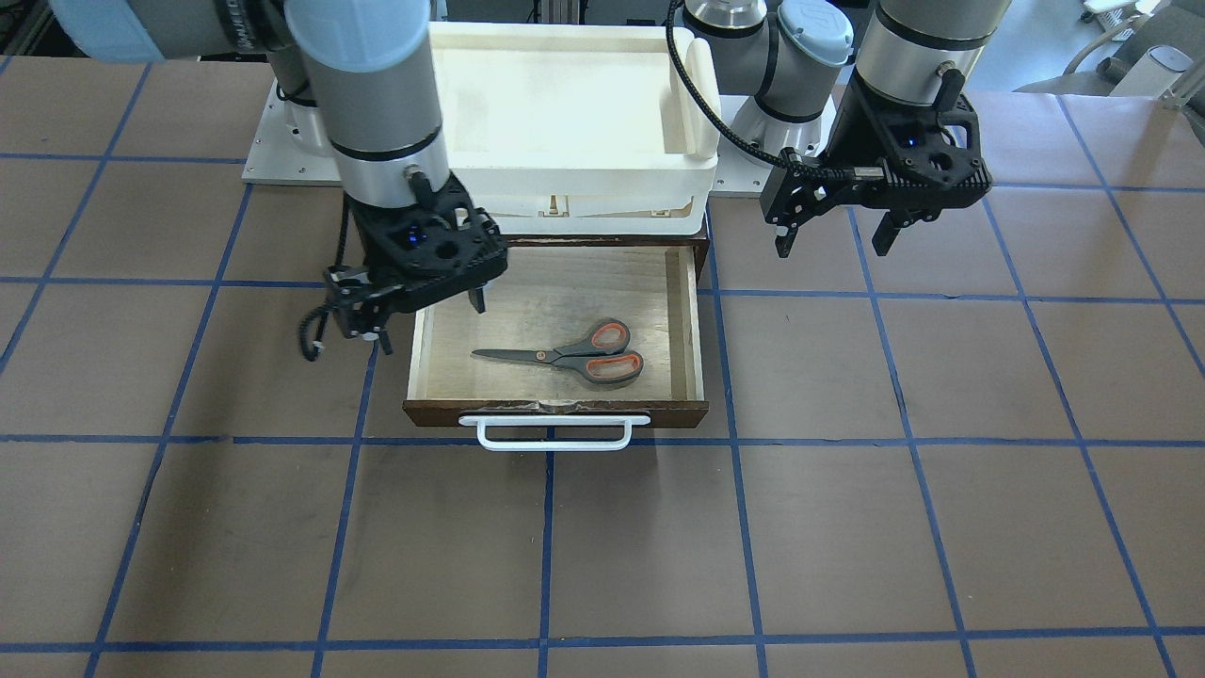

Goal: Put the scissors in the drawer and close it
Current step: 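Raise the right gripper away from the drawer, then move the left gripper over the drawer's far edge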

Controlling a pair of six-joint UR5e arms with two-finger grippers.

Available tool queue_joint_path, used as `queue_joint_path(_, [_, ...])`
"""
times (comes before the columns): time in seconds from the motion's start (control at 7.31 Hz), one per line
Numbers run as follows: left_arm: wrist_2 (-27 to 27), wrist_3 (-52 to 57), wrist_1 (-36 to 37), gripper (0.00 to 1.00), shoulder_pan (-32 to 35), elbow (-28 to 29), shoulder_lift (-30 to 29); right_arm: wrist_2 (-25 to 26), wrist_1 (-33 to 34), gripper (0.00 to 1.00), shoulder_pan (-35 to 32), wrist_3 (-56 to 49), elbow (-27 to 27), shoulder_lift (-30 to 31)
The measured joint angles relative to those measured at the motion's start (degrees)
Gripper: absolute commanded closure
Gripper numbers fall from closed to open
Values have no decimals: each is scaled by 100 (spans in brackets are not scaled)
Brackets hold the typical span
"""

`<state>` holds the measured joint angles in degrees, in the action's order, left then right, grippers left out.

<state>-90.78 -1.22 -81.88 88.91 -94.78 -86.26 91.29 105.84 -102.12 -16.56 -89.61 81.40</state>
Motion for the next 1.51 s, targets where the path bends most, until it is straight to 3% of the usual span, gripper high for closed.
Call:
queue_joint_path(0.55, [31, 3, 382, 0, 18, -9, -360, -17, -514, 0, 1208, 529, -32, 225])
queue_joint_path(0.82, [279, 3, 772, 0, 37, -3, -765, 38, -593, 0, 1345, 541, -43, 338])
queue_joint_path(1.23, [439, -469, 1973, 0, 351, 152, -1685, 12, -990, 0, 1318, 670, -77, 647])
queue_joint_path(1.51, [413, -1167, 2419, 0, 852, 730, -2439, 22, -1049, 0, 1279, 588, -85, 773])
